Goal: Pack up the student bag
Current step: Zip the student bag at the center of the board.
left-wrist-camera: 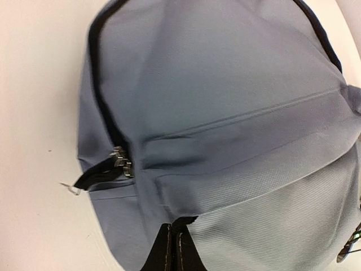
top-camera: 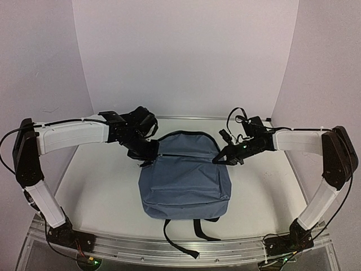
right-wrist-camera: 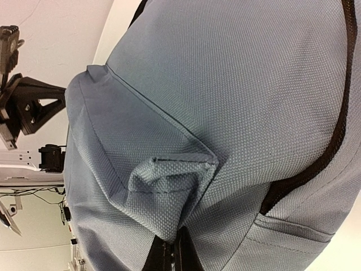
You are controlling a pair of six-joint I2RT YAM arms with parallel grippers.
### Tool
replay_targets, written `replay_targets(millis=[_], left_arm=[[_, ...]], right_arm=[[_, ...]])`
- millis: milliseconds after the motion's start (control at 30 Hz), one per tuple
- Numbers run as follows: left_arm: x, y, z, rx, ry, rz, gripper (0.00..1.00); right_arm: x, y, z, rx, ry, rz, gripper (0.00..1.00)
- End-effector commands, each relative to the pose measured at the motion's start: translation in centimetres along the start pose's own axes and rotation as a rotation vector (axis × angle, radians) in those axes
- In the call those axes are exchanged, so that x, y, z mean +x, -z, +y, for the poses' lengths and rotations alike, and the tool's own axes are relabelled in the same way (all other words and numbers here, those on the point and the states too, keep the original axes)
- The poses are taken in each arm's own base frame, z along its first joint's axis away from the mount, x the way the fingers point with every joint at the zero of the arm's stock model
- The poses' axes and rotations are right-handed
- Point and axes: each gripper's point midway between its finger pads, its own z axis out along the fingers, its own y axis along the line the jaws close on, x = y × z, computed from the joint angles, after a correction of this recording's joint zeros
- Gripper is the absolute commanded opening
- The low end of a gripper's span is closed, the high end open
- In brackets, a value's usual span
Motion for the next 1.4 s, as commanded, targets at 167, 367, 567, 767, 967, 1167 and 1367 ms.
replay_targets(millis=[167, 367, 567, 767, 967, 1167, 1367], left_arm=[[0.1, 1.0, 5.5, -0.112, 0.094, 0.0, 0.0], [-0.8, 0.1, 2.2, 0.058, 0.07, -0.008, 0.0], [-1.1, 0.4, -0.4, 0.191, 0.022, -0.026, 0.0], [0.5, -0.3, -3.6, 0.22, -0.094, 0.01, 0.0], [2.8, -0.4, -7.6, 0.32, -0.198, 0.064, 0.16], [-1.3, 4.3, -5.9, 0.413, -0.122, -0.082, 0.64], [-7.0, 5.4, 0.7, 0.306, -0.002, -0.177, 0.85]], right_arm=[[-1.2, 2.4, -2.2, 0.13, 0.03, -0.064, 0.0], [-1.0, 2.2, -0.8, 0.048, 0.035, -0.036, 0.0], [-2.5, 2.4, -1.6, 0.116, 0.064, -0.069, 0.0], [-6.7, 2.2, -2.8, 0.215, 0.134, -0.119, 0.0], [-12.1, 1.7, -2.7, 0.262, 0.166, -0.159, 0.24], [-13.1, 6.7, 0.4, 0.315, 0.226, -0.254, 0.8], [-6.9, 7.4, 3.8, 0.127, 0.172, -0.174, 0.91]])
